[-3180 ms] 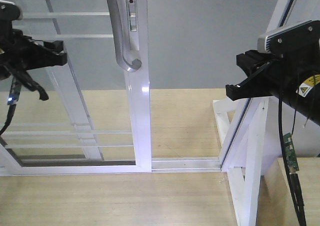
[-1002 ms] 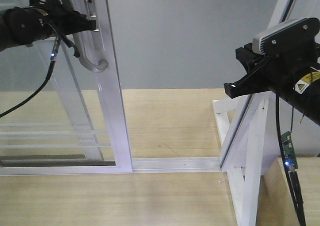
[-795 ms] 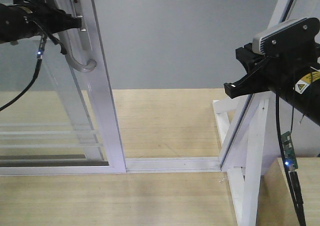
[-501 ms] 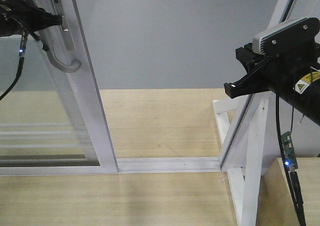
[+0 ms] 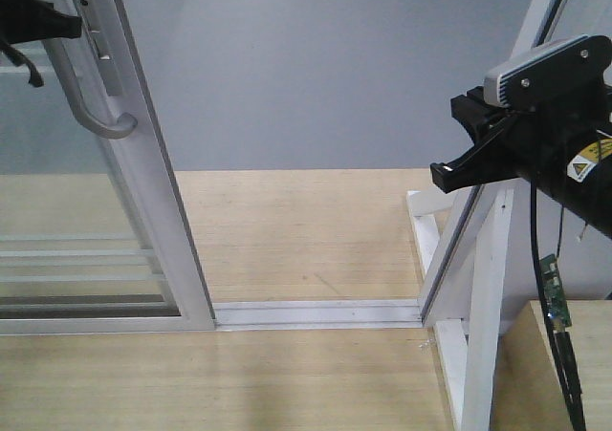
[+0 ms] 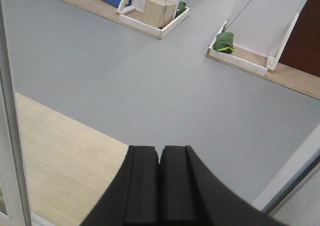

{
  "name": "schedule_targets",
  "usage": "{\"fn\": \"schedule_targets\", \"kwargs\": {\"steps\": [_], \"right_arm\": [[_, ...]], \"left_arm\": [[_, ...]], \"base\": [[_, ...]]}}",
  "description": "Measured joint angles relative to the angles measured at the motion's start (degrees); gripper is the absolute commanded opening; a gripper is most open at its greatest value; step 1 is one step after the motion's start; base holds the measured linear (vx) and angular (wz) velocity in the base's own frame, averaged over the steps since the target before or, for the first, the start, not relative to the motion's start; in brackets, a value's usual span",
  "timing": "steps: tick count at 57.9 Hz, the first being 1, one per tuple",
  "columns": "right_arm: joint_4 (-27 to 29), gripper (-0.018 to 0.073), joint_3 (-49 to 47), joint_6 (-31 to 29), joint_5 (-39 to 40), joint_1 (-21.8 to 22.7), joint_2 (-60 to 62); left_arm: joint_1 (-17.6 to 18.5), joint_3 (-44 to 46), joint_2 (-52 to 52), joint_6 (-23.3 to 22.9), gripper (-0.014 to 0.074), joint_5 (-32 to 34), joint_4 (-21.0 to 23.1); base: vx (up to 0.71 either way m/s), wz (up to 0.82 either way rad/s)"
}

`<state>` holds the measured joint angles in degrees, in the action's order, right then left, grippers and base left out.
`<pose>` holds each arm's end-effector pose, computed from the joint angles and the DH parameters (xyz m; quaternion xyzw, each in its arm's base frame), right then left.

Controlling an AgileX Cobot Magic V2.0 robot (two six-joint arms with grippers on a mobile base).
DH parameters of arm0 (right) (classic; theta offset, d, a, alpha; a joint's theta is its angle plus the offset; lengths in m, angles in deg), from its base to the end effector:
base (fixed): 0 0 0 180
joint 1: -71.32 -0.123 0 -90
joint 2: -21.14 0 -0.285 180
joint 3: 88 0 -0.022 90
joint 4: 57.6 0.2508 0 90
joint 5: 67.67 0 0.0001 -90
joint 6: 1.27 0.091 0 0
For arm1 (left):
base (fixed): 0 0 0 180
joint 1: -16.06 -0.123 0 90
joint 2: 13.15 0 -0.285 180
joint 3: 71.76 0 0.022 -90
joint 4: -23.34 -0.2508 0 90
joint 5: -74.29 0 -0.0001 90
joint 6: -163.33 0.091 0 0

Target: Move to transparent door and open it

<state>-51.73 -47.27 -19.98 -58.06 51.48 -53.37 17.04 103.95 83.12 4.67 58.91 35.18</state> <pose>0.2335 0.0826 0.2859 -0.2198 0.7660 0.0297 0.6033 0.3635 -0.0112 0.3426 0.0947 0.8408 0.0185 0.5327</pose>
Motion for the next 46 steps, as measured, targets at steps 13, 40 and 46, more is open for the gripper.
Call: {"fn": "schedule_targets", "kwargs": {"steps": [13, 40, 46], "right_arm": [[0.0, -0.0005, 0.0, 0.11, -7.38, 0.0, 7.53], [0.0, -0.0004, 4.44, 1.41, -28.56, 0.0, 38.19], [0.0, -0.0004, 8.97, 2.78, -30.88, 0.0, 45.98]], "left_arm": [[0.08, -14.6, -13.75, 0.28, 0.0, 0.37, 0.07], [0.68, -44.61, -53.52, 1.17, 0.0, -7.57, 5.15], [1.17, -49.01, -62.32, 1.17, 0.0, -11.88, 8.19]], "base": [[0.0, 0.0], [0.0, 0.0], [0.0, 0.0]]}}
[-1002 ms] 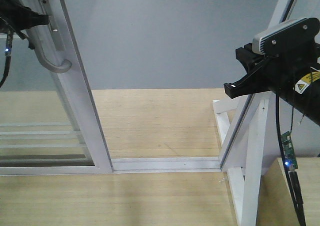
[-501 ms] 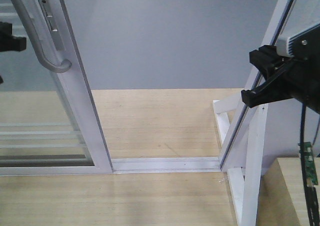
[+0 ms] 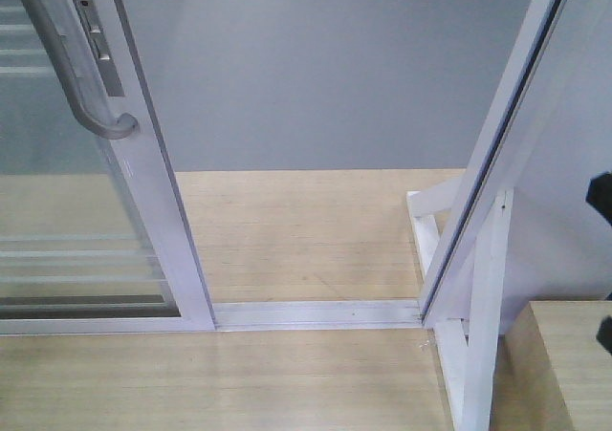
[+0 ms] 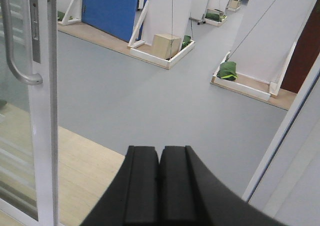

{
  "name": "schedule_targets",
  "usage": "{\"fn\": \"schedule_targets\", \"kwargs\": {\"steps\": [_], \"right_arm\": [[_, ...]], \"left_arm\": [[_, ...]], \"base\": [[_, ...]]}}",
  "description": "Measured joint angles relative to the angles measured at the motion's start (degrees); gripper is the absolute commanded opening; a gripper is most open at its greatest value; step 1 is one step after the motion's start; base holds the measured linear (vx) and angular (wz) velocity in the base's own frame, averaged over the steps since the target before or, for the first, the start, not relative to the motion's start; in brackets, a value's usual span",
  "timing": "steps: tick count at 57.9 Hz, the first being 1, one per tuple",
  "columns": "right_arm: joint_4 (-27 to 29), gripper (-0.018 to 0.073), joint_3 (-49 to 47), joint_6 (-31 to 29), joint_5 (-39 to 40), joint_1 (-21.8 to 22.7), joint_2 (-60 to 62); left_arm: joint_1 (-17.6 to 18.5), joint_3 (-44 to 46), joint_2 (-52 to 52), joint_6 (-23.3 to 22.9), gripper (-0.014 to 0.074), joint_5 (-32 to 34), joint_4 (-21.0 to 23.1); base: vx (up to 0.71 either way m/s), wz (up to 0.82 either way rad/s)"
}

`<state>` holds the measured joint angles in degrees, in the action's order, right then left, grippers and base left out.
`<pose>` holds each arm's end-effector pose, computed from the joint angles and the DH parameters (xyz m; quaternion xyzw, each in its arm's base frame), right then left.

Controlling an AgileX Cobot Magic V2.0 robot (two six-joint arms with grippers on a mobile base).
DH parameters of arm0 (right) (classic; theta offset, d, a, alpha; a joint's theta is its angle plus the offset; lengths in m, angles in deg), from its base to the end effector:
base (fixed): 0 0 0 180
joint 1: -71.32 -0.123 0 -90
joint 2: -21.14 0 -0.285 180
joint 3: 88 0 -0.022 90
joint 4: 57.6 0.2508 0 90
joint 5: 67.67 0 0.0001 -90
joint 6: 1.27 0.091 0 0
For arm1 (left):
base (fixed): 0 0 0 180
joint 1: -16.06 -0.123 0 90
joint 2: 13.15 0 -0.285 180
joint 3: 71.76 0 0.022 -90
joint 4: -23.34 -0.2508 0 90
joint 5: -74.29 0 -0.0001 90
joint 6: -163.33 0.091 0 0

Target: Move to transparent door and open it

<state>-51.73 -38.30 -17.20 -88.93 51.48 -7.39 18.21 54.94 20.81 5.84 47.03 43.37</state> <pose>0.0744 0.0305 0.3169 -0.2108 0.7328 0.0670 0.6434 0.0951 -0.0179 0.2808 0.0919 0.8278 -0.0541 0.5508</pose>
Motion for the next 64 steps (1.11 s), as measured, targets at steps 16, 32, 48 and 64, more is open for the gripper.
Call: {"fn": "schedule_targets", "kwargs": {"steps": [16, 32, 48, 64], "right_arm": [[-0.6, -0.0004, 8.06, 0.76, -2.03, 0.0, 11.79], [0.03, -0.0003, 9.01, 1.02, -6.38, 0.0, 11.98], [0.09, -0.0003, 9.01, 1.02, -6.53, 0.0, 11.98], [0.09, -0.0003, 9.01, 1.02, -6.53, 0.0, 11.98]], "left_arm": [[0.04, -4.29, -18.43, 0.0, 0.0, -8.63, 4.73], [0.04, -4.29, -20.18, 0.0, 0.0, -1.1, 12.23], [0.04, -4.29, -20.18, 0.0, 0.0, -0.89, 12.53], [0.04, -4.35, -20.29, 2.14, 0.0, 1.99, 7.96]], "base": [[0.0, 0.0], [0.0, 0.0], [0.0, 0.0], [0.0, 0.0]]}}
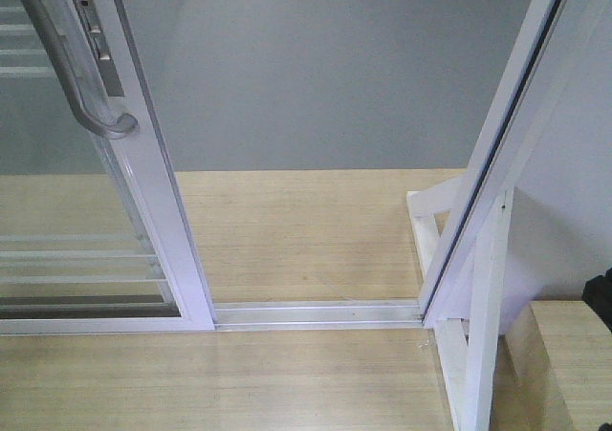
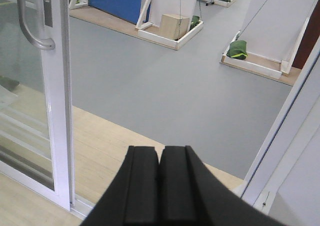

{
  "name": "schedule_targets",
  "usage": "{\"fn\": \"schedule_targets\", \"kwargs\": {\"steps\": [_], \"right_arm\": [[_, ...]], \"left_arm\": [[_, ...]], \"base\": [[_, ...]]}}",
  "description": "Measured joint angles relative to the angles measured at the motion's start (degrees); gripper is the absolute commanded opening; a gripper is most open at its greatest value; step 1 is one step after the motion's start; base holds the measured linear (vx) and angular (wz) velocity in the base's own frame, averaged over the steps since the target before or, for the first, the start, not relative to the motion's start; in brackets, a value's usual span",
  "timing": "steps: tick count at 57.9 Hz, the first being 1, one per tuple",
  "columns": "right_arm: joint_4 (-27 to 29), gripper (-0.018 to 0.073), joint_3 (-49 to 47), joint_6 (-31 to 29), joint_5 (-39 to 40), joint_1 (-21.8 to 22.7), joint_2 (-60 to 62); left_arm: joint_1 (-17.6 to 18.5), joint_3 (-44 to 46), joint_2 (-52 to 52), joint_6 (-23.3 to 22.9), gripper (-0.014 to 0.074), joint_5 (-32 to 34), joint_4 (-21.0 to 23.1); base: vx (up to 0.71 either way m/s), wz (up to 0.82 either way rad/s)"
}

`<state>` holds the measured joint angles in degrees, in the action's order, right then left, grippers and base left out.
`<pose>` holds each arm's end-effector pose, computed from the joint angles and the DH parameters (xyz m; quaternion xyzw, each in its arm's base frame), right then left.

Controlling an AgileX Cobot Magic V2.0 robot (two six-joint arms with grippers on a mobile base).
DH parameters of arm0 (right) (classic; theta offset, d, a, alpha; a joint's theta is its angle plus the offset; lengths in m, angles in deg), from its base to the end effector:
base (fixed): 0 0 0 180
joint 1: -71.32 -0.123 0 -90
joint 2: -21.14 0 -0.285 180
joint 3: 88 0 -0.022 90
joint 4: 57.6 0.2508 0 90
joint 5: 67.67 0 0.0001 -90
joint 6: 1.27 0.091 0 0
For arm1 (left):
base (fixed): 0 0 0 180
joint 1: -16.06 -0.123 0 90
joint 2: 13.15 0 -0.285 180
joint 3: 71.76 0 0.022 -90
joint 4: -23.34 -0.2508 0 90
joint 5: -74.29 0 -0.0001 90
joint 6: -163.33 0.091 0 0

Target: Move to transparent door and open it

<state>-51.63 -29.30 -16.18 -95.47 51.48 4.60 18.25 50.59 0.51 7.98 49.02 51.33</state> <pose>0.0477 0.0219 0.2689 -0.2135 0.7523 0.0744 0.6188 0.0418 -0.0199 0.2853 0.0761 0.7265 -0.0926 0.6766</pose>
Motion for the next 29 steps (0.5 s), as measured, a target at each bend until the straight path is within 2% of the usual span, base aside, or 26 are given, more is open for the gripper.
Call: {"fn": "schedule_targets", "kwargs": {"steps": [7, 14, 29], "right_arm": [[0.0, -0.0003, 0.0, 0.04, 0.0, 0.0, 0.0], [0.0, -0.0003, 0.0, 0.04, 0.0, 0.0, 0.0], [0.0, -0.0003, 0.0, 0.04, 0.0, 0.0, 0.0]], "left_arm": [[0.0, -2.33, -0.31, 0.37, 0.0, 7.37, -5.61], [0.0, -6.5, -2.04, 0.37, 0.0, 13.48, -8.69], [0.0, -17.0, -6.5, 0.39, 0.0, 16.14, -13.76]], "base": [[0.0, 0.0], [0.0, 0.0], [0.0, 0.0]]}}
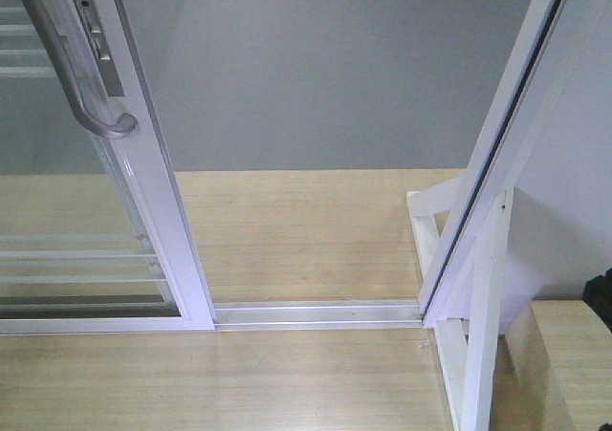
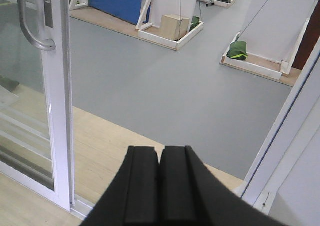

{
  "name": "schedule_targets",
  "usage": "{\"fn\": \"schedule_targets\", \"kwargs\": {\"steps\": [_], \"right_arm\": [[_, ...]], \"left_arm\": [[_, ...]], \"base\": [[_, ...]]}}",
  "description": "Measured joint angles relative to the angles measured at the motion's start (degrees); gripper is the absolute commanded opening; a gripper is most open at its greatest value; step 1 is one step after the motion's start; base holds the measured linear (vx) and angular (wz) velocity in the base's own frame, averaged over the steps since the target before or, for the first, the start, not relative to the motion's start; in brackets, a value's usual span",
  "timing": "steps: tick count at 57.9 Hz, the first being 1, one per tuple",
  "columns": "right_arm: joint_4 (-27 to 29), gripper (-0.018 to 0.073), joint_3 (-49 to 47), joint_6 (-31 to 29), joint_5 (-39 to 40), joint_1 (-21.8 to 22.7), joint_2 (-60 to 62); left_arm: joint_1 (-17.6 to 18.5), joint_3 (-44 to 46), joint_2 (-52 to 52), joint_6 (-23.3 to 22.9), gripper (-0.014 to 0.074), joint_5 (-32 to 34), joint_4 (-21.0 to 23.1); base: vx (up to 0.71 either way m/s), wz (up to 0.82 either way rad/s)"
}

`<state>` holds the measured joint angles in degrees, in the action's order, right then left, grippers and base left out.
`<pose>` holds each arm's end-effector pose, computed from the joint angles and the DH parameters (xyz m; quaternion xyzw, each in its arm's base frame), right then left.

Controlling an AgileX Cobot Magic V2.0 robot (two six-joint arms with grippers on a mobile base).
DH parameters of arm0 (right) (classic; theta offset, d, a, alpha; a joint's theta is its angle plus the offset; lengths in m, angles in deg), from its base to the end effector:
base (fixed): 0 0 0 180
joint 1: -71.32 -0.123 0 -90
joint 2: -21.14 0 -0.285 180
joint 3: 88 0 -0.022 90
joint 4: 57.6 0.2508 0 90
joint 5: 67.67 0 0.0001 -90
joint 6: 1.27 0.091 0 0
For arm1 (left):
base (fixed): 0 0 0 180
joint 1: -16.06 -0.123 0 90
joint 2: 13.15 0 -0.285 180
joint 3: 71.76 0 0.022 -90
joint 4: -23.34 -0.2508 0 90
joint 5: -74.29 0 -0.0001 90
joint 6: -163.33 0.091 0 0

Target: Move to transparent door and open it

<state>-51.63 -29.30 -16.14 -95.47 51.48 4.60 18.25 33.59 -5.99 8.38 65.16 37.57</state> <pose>0.0477 0.0219 0.2689 -0.2132 0.7524 0.0746 0.6187 0.0531 -0.0056 0.2149 0.0952 0.7048 0.0401 0.7019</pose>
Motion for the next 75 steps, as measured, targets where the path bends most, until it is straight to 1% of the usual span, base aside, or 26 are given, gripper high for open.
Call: {"fn": "schedule_targets", "kwargs": {"steps": [6, 13, 20, 29, 33, 35, 44, 49, 53, 60, 75], "right_arm": [[0.0, -0.0003, 0.0, 0.0, 0.0, 0.0, 0.0], [0.0, -0.0003, 0.0, 0.0, 0.0, 0.0, 0.0], [0.0, -0.0003, 0.0, 0.0, 0.0, 0.0, 0.0], [0.0, -0.0003, 0.0, 0.0, 0.0, 0.0, 0.0], [0.0, -0.0003, 0.0, 0.0, 0.0, 0.0, 0.0], [0.0, -0.0003, 0.0, 0.0, 0.0, 0.0, 0.0], [0.0, -0.0003, 0.0, 0.0, -0.01, 0.0, 0.0], [0.0, -0.0003, 0.0, 0.0, -0.01, 0.0, 0.0], [0.0, -0.0003, 0.0, 0.0, -0.01, 0.0, 0.0], [0.0, -0.0003, 0.0, 0.0, -0.01, 0.0, 0.0], [0.0, -0.0003, 0.0, 0.0, -0.06, 0.0, 0.0]], "left_arm": [[0.0, -3.69, 0.0, 0.0, 0.0, 2.62, 0.41], [0.0, -4.13, 0.0, 0.24, 0.0, 7.98, 3.38], [0.0, -4.13, 0.0, 0.22, 0.0, 8.52, 4.11], [0.0, -4.13, 0.0, -2.33, 0.0, 8.45, 4.24], [0.0, -4.13, 0.0, -4.24, 0.0, 8.41, 3.79], [0.0, -4.13, 0.0, -5.91, 0.0, 8.41, 2.76], [0.0, -4.13, 0.0, -17.98, 0.0, 6.97, -5.41], [0.0, -4.13, 0.0, -24.36, 0.0, 5.88, -7.46], [0.0, -4.13, 0.0, -27.4, 0.0, 5.29, -7.92], [0.0, -4.13, 0.0, -29.19, 0.0, 4.89, -8.2], [0.0, -4.13, 0.0, -29.59, 0.0, 4.89, -8.38]], "base": [[0.0, 0.0], [0.0, 0.0], [0.0, 0.0], [0.0, 0.0], [0.0, 0.0], [0.0, 0.0], [0.0, 0.0], [0.0, 0.0], [0.0, 0.0], [0.0, 0.0], [0.0, 0.0]]}}
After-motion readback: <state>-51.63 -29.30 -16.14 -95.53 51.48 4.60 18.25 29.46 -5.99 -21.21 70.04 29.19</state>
